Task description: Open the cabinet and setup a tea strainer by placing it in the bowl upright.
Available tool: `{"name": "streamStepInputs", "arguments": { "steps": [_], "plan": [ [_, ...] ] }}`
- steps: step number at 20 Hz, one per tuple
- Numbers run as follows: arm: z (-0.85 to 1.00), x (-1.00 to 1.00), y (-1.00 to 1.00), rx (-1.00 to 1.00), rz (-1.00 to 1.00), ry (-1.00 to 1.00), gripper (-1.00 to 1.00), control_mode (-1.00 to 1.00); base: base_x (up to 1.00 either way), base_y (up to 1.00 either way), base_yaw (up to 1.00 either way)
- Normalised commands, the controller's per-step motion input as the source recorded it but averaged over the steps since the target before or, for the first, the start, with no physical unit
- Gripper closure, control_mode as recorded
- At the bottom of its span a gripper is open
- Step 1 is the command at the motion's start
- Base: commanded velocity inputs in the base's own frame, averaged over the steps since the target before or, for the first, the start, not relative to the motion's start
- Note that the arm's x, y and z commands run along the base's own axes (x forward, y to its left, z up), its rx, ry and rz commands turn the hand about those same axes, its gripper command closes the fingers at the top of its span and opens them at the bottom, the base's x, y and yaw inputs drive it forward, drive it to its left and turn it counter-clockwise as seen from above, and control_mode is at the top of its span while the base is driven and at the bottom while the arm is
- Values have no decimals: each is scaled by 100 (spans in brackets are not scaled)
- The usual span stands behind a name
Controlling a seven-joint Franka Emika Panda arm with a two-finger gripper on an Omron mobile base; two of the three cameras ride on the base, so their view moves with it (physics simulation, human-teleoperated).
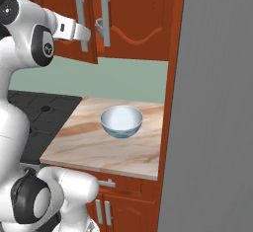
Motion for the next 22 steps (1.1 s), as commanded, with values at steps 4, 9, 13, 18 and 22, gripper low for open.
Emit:
{"name": "streamStepInputs", "arguments": {
  "steps": [4, 9, 13, 18, 22],
  "plan": [
    [0, -81, 34, 0, -6, 5, 100, -100, 0, 0, 0],
    [0, -68, 13, 0, -7, 5, 100, -100, 0, 0, 0],
    [0, -44, 0, 0, -5, 0, 100, -100, 0, 0, 0],
    [0, -29, -1, 0, -1, 0, -100, -100, 0, 0, 0],
    [-2, -8, -26, 3, 0, 0, -100, -100, 0, 0, 0]
  ]
}}
